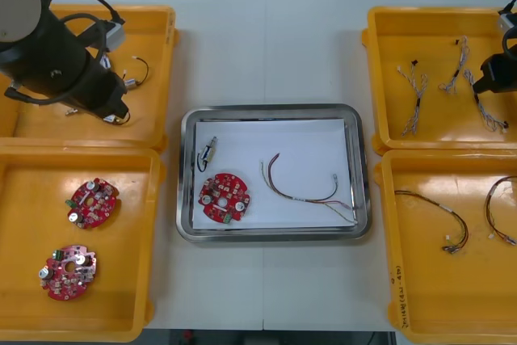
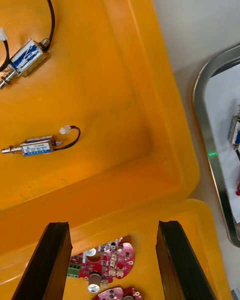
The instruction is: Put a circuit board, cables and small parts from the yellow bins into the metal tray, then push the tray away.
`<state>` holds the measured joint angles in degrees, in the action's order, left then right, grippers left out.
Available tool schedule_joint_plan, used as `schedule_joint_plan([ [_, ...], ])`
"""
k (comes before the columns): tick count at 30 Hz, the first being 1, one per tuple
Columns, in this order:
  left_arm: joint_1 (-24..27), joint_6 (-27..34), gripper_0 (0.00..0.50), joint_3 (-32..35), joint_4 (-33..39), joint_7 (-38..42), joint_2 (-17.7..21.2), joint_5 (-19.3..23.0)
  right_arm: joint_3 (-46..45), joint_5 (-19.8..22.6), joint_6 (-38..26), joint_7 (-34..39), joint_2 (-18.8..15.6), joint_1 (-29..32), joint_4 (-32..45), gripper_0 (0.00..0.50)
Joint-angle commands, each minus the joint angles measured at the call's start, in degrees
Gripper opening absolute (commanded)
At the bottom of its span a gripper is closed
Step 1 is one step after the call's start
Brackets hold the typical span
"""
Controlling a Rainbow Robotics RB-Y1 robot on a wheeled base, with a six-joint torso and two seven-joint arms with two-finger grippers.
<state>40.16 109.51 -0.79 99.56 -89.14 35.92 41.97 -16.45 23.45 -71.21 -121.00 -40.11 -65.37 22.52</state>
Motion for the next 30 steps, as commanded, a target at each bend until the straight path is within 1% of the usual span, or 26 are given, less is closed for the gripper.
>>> schedule_joint_plan([
  [1, 4.9, -1.4, 0.500, 2.5, -4.9, -16.2, 2.4, -0.6, 1.0, 0.3, 2.4, -2.0, -1.5, -2.1, -0.5, 0.500],
  [9, 7.9, -5.6, 0.500, 3.8, -14.1, -27.7, 2.4, -2.6, 1.0, 1.5, 5.4, -1.4, -0.2, 0.2, -0.5, 0.500],
  [14, 10.1, -7.1, 0.500, 4.7, -19.4, -33.0, 2.5, -4.1, 1.0, 1.7, 5.5, -0.9, 0.2, 0.9, -0.5, 0.500],
  [16, 10.9, -7.5, 0.500, 4.8, -21.1, -35.0, 2.5, -5.1, 1.0, 1.7, 5.5, -0.8, 0.4, 1.2, -0.5, 0.500],
  [19, 12.2, -8.9, 0.500, 4.9, -23.7, -38.8, 2.5, -8.1, 1.0, 1.7, 5.4, -0.6, 0.8, 1.9, -0.5, 0.500],
  [21, 12.7, -9.9, 0.500, 5.0, -24.9, -40.5, 2.5, -9.1, 1.0, 1.7, 5.3, -0.4, 1.3, 2.4, -0.5, 0.500],
  [27, 14.1, -14.1, 0.500, 6.2, -30.7, -45.8, 2.5, -10.2, 1.0, 1.7, 5.4, 0.2, 2.1, 3.1, -0.5, 0.500],
  [30, 14.6, -15.9, 0.500, 6.2, -32.9, -47.2, 2.5, -10.7, 1.0, 1.7, 5.4, 0.5, 2.2, 3.8, -0.5, 0.500],
])
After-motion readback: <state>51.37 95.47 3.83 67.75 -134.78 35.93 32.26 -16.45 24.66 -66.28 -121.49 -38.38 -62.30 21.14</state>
